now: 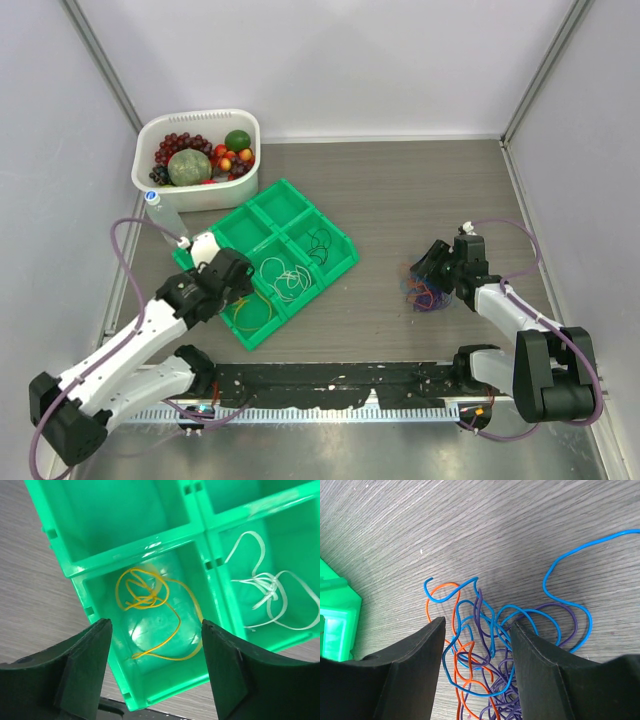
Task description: Untangle the cables
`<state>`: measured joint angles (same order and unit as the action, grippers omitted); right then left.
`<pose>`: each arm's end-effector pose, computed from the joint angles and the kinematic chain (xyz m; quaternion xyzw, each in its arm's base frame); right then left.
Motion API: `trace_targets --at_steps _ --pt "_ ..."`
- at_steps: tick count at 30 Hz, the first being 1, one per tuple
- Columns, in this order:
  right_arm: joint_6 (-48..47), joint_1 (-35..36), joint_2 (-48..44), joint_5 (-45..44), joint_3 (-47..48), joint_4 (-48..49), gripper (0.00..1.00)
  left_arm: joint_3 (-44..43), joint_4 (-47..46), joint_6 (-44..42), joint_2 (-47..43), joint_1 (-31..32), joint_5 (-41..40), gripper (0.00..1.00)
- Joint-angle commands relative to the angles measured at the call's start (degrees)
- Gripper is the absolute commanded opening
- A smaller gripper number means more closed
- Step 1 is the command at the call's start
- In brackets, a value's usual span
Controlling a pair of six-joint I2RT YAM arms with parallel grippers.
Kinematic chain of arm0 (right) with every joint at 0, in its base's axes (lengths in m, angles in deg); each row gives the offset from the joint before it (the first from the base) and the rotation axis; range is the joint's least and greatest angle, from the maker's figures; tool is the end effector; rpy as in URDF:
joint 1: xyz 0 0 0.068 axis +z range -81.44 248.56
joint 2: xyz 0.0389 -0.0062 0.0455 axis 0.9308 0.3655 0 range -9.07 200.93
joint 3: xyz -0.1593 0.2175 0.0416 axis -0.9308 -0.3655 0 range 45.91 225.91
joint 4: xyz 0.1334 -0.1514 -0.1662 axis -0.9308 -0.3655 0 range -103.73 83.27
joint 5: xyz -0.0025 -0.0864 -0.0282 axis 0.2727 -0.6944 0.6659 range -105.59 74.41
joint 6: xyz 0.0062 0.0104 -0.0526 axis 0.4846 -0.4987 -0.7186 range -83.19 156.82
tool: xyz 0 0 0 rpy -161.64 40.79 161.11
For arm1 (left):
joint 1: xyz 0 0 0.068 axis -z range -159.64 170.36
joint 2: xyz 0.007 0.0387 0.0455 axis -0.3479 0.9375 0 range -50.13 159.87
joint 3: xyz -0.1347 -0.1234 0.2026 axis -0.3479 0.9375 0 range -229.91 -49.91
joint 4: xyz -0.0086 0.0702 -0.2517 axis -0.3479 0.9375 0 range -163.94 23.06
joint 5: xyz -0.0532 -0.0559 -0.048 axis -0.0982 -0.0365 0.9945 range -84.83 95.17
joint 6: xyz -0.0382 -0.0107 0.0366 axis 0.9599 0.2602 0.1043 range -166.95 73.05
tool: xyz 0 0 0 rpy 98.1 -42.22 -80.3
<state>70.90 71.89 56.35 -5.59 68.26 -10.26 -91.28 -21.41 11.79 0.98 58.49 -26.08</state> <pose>0.2043 0.0182 0.1508 0.2144 0.9010 0.1948 0.3229 0.1329 -0.0808 0.2442 -0.2307 0.9084 0.0009 0.3487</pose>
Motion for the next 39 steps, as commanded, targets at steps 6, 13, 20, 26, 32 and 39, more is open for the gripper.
trace_targets --at_steps 6,13,20,26,32,39 --pt "-1.0 0.5 0.1 0.1 0.0 -1.5 0.59 -6.2 -8.0 -12.1 -2.2 -2.7 -0.3 0.82" --pt "-1.6 0.6 1.1 1.7 0.2 -1.0 0.60 -5.1 -26.2 -18.0 2.9 -2.9 25.2 0.81" --pt "-3.4 6.4 0.9 5.5 1.0 0.5 0.40 -6.7 -52.2 -14.7 16.4 0.3 54.1 0.82" --pt "-1.4 9.1 -4.2 10.2 -2.7 3.3 0.40 -18.7 -47.1 -21.0 32.6 12.5 46.5 0.59" --pt "-0.8 9.1 -8.8 7.7 -3.5 1.9 0.39 -24.0 -47.5 -22.8 45.5 18.9 42.5 0.63" --pt "0.1 9.1 -11.3 1.2 -3.7 -0.5 0.44 -32.7 -41.6 -27.5 57.4 22.8 38.2 0.59"
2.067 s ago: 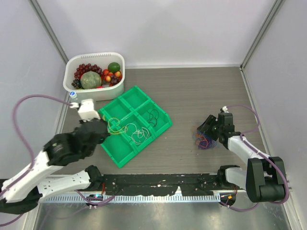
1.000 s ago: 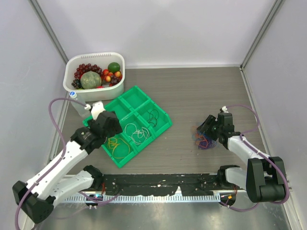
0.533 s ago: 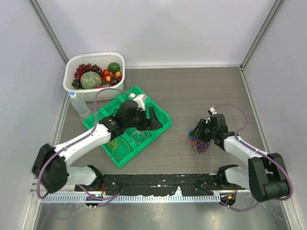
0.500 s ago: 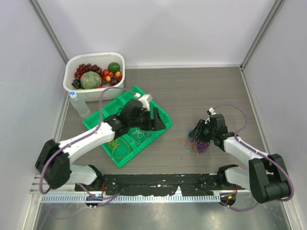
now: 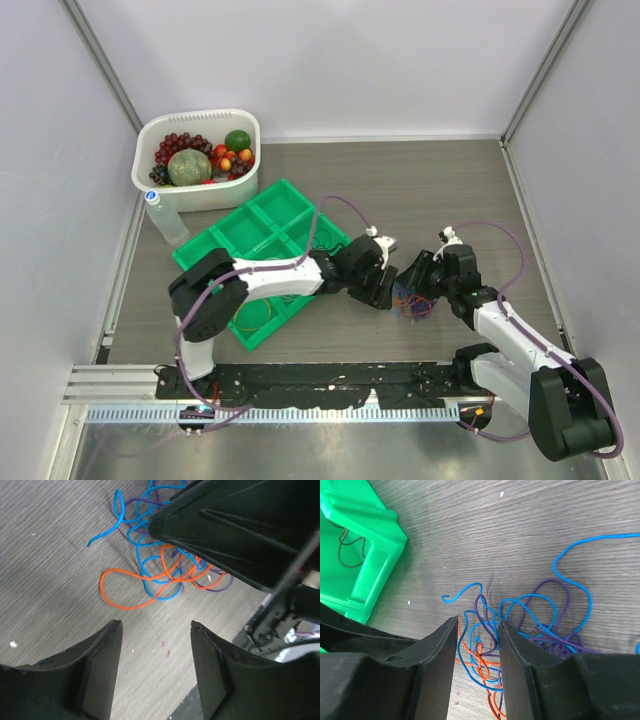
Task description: Untangle the cables
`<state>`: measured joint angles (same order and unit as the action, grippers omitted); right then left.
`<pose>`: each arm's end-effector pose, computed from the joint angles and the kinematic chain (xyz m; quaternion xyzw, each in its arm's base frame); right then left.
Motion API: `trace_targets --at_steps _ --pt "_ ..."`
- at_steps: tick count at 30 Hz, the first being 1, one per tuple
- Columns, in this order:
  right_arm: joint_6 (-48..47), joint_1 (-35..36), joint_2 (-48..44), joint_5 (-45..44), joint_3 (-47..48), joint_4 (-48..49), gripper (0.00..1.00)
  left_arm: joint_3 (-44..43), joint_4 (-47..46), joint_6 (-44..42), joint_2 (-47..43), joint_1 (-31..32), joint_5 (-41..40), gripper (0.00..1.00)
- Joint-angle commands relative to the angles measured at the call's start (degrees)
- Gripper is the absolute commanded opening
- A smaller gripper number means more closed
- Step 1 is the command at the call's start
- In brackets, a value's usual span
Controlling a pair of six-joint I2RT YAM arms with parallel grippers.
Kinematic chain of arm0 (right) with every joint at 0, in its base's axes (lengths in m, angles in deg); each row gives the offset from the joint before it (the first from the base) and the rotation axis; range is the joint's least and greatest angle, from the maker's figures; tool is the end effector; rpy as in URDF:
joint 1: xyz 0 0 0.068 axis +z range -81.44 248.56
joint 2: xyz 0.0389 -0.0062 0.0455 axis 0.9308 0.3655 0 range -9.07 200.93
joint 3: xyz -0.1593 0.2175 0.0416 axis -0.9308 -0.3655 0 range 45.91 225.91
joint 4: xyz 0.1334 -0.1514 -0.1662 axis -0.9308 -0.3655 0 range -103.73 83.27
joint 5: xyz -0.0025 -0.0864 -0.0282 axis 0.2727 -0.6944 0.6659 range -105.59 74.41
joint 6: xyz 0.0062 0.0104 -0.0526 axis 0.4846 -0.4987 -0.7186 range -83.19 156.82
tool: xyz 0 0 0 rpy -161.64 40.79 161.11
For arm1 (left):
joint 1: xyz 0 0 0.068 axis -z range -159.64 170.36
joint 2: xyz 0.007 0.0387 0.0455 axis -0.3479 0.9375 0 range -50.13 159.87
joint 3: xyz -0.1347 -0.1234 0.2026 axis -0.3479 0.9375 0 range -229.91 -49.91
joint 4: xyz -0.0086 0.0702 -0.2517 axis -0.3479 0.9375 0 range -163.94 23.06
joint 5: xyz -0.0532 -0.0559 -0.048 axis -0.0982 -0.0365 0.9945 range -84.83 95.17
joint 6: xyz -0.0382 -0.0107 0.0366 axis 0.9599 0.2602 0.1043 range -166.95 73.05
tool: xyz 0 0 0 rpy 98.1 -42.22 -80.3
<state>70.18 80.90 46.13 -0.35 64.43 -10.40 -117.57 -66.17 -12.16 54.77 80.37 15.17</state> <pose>0.1779 0.0486 0.1619 0.1094 0.8946 0.2725 0.3367 0.1927 -0.3464 0.1909 0.2335 0.8909 -0.3351 0.1987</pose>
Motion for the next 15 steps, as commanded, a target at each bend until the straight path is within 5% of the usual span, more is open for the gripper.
trace_targets --at_steps 1,15 --pt "0.8 0.1 -0.8 -4.2 0.1 -0.5 0.44 -8.3 5.0 -3.1 5.0 1.0 -3.5 0.58" --pt "0.6 0.1 0.4 -5.4 0.5 -0.3 0.44 -13.0 14.7 6.9 10.1 2.5 -18.9 0.51"
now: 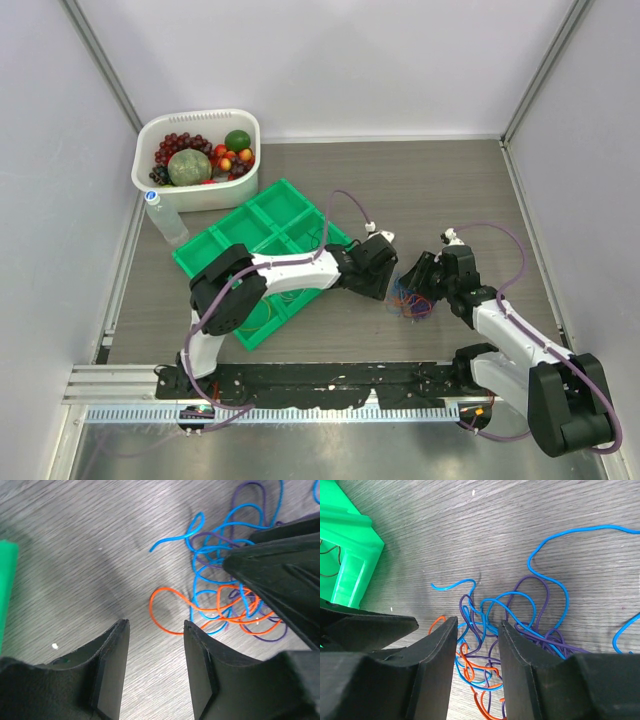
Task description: Untangle the cables
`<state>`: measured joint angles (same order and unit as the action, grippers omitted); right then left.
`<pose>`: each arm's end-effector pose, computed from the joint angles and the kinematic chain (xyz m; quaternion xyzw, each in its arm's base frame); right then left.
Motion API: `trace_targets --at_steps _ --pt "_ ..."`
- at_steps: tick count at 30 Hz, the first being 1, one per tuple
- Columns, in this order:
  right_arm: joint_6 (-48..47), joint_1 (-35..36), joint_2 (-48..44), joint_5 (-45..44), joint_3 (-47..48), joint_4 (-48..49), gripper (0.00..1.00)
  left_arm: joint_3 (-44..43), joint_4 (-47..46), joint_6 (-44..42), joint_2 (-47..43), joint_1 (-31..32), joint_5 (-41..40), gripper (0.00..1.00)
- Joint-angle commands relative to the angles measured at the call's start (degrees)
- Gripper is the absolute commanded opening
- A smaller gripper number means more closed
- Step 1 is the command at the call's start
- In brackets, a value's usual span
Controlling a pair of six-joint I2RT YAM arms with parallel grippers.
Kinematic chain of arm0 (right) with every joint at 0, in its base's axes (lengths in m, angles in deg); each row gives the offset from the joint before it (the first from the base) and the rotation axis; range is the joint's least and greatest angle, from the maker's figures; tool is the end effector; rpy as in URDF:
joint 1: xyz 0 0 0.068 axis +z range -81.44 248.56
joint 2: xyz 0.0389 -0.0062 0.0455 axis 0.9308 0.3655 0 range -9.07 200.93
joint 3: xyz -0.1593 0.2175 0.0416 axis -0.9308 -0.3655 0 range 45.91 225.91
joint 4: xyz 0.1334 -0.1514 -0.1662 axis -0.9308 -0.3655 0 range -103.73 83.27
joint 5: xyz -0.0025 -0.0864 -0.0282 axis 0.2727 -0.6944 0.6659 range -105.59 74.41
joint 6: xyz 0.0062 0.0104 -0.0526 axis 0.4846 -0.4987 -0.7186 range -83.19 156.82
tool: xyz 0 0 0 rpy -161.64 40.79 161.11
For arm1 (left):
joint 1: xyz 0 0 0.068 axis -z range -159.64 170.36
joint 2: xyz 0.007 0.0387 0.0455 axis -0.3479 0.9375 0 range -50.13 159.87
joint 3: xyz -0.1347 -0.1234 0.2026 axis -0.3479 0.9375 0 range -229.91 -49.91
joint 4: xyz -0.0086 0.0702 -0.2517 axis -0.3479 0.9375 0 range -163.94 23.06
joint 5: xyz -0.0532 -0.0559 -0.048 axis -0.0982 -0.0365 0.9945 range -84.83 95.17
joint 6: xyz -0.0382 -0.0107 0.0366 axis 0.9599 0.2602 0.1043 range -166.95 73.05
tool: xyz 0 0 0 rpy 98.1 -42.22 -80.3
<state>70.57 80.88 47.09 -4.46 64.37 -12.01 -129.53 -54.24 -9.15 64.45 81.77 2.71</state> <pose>0.1774 0.0459 0.1561 0.1317 0.9039 0.2372 0.3306 0.2063 -0.3754 0.1729 0.1885 0.9338 -0.2178 0.2122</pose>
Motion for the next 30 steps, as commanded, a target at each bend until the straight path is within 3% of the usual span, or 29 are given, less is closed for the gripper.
trace_targets --at_steps 1,11,20,24,27,30 --pt "0.2 0.1 -0.7 -1.4 0.5 1.4 0.44 -1.4 2.9 4.2 1.1 1.2 -6.0 0.51" --pt "0.3 0.2 -1.1 -1.6 0.3 1.4 0.44 -6.2 6.2 5.0 5.4 2.5 -5.8 0.40" --pt "0.3 0.2 -1.8 -1.8 0.0 1.4 0.44 -9.0 10.9 4.6 7.8 3.9 -7.3 0.19" --pt "0.3 0.1 -1.4 -1.8 0.2 1.4 0.44 -5.8 7.1 3.2 3.4 3.9 -9.4 0.01" --pt "0.3 0.1 -1.0 -1.6 0.3 1.3 0.45 -1.5 3.9 0.6 -2.7 3.7 -13.1 0.00" --pt "0.3 0.2 -1.1 -1.9 0.2 1.3 0.52 1.6 -1.2 -3.3 -10.4 3.9 -10.7 0.00"
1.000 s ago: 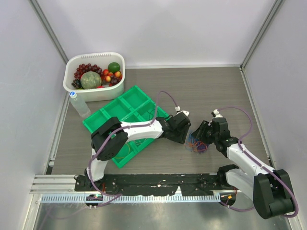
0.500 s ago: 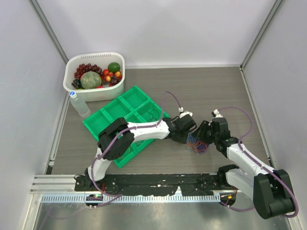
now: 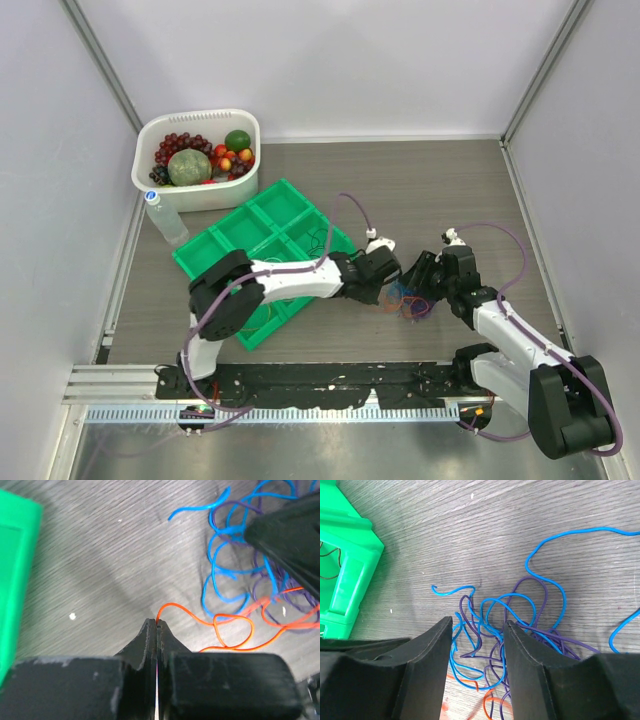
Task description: Untangle the cables
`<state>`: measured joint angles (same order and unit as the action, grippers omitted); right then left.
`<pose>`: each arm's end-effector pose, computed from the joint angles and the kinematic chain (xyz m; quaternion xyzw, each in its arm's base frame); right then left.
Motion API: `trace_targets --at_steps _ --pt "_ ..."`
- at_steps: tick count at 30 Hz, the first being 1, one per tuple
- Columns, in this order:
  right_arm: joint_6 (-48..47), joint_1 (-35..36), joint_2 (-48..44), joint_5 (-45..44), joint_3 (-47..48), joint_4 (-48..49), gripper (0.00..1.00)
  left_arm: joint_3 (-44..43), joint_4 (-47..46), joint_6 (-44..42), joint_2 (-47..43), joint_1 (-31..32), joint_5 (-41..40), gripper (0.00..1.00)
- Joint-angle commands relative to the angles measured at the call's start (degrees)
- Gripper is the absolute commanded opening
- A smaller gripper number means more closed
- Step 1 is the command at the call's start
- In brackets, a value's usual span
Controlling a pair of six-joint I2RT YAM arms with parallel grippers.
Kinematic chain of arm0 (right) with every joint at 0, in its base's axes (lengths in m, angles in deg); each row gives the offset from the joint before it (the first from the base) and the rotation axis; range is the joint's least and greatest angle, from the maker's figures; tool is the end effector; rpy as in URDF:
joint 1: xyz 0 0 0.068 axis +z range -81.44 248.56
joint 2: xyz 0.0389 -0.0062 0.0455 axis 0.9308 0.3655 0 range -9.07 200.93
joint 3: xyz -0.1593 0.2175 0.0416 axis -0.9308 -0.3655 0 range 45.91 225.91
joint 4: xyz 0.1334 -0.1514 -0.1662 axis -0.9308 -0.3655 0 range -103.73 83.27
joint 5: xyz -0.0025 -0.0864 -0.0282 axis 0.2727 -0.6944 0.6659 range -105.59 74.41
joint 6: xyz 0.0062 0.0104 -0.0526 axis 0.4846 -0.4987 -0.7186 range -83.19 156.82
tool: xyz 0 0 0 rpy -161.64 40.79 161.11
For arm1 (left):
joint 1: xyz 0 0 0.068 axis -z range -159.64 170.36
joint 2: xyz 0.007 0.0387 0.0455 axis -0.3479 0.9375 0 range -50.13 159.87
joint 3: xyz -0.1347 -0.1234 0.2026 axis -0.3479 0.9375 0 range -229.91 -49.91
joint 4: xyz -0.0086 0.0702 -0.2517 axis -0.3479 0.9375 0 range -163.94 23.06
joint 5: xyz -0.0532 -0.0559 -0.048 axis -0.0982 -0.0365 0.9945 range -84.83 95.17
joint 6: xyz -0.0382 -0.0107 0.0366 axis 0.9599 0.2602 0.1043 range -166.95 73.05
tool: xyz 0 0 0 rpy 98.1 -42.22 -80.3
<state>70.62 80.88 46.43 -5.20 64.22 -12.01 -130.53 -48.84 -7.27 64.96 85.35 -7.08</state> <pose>0.1767 0.0452 0.1571 0.1340 0.9023 0.2335 0.3368 0.1856 -0.3801 0.1695 0.1829 0.9423 -0.1436 0.2409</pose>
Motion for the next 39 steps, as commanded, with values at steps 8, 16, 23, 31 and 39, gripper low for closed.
trace_targets --at_steps 8,16,23,31,39 --pt "0.4 0.2 1.1 -1.3 0.7 1.3 0.54 6.7 -18.2 -14.7 -30.0 0.3 8.4 0.00" --pt "0.8 0.3 3.6 -3.1 1.8 0.3 0.51 2.6 -17.6 -23.7 -43.3 0.8 11.4 0.00" --pt "0.9 0.2 3.2 -3.5 1.6 0.3 0.51 -5.2 -3.4 -27.5 -44.0 0.8 -13.3 0.00" --pt "0.9 0.2 3.3 -3.4 1.6 0.3 0.51 -4.5 3.7 -22.0 -43.9 -14.1 -19.7 0.00" --pt "1.0 0.1 3.0 -3.7 1.6 0.3 0.51 0.5 -4.3 -17.8 -43.9 -31.5 -15.5 0.00"
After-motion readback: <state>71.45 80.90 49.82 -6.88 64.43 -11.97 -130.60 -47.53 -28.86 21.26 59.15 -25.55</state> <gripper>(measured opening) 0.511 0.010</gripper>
